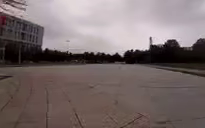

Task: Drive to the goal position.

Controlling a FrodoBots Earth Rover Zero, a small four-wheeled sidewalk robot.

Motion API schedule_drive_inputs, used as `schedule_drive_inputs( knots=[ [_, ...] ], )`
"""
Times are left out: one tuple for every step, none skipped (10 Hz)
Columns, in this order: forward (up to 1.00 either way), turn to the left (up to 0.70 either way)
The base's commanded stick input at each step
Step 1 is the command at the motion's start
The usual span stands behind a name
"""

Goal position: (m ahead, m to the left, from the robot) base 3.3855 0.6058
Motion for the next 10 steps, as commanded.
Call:
schedule_drive_inputs(
  knots=[
    [0.7,0.0],
    [0.7,0.0],
    [0.7,0.06],
    [0.7,0.13],
    [0.7,0.2],
    [0.7,0.27],
    [0.7,0.34],
    [0.7,0.1],
    [0.7,0.0],
    [0.7,0.0]
  ],
)
